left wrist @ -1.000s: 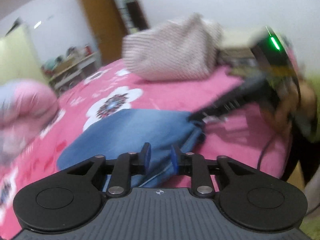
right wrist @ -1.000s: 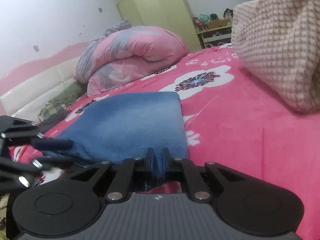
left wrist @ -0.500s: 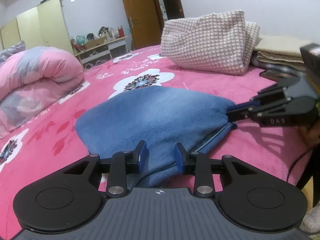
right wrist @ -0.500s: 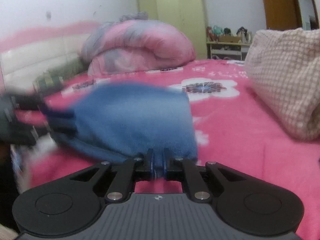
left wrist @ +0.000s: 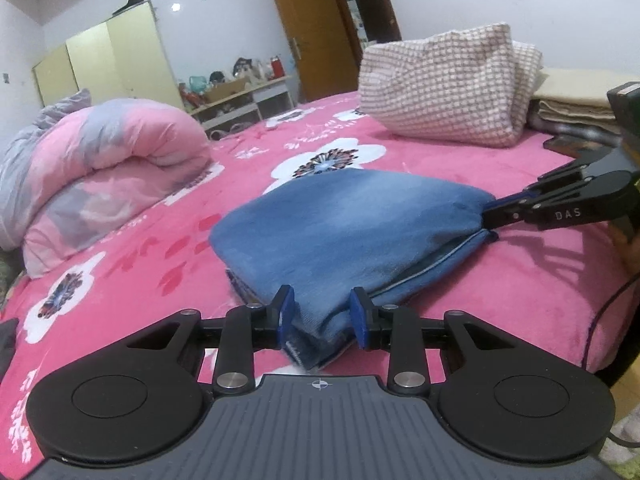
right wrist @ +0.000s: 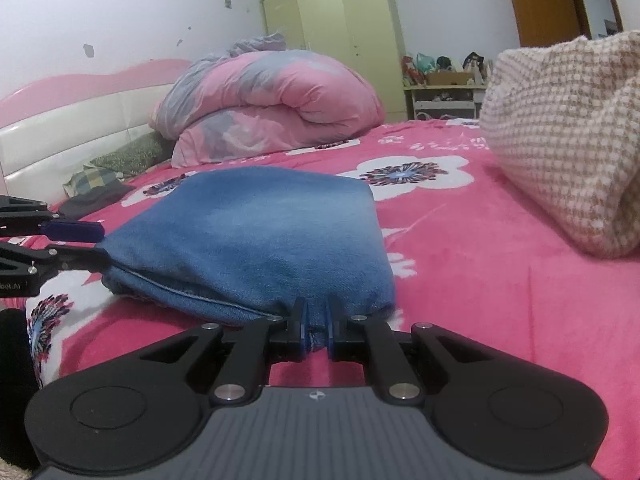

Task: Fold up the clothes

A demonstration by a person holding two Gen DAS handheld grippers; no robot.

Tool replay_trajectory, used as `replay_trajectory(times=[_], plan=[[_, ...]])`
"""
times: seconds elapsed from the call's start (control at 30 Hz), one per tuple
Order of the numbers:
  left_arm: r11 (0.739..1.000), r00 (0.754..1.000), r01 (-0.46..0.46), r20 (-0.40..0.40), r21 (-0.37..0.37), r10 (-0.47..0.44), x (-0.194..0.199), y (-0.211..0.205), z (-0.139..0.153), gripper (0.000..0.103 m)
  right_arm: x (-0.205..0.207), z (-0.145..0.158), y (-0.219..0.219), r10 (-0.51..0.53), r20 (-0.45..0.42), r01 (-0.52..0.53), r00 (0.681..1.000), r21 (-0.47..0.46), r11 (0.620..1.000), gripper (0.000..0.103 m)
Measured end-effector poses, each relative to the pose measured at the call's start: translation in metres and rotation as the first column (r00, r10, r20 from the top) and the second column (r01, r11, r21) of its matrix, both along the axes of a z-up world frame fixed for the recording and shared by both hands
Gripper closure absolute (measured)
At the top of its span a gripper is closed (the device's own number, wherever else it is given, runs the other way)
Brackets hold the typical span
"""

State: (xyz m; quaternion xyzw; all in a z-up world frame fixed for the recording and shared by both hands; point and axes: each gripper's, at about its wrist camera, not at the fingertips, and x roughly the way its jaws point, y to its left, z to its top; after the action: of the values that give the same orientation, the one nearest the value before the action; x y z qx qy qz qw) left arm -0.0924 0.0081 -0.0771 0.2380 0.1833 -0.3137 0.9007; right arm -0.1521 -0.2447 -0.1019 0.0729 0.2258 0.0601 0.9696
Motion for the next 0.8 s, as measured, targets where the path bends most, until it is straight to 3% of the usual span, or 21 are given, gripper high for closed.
replay_trajectory(times=[0.13,0.43,0.7,0.8], plan=[[0.999,1.0,0.007,0.024,0.036,-0.007,-0.002,-0.002,-0.006,0.076,0.0,0.001,0.0,-0.001,-0.003,0.001,1.0,0.004,1.0,0.094],[0.999,0.997,0.015,0.071,0.034,-0.018,-0.014,0.0,-0.007,0.092,0.0,0.0,-0.001,-0.005,-0.004,0.005,1.0,0.023,1.0,0.094],[1.0,1.0,0.02,0.009,0.006,-0.02,-0.014,0.01,-0.004,0.096,-0.001,0.0,-0.001,-0.004,-0.01,0.004,1.0,0.024,1.0,0.094],[0.998,1.0,0.022,0.001,-0.053,-0.022,-0.02,0.021,0.007,0.095,-0.001,0.0,-0.001,-0.006,-0.012,0.007,1.0,0.026,1.0,0.094]])
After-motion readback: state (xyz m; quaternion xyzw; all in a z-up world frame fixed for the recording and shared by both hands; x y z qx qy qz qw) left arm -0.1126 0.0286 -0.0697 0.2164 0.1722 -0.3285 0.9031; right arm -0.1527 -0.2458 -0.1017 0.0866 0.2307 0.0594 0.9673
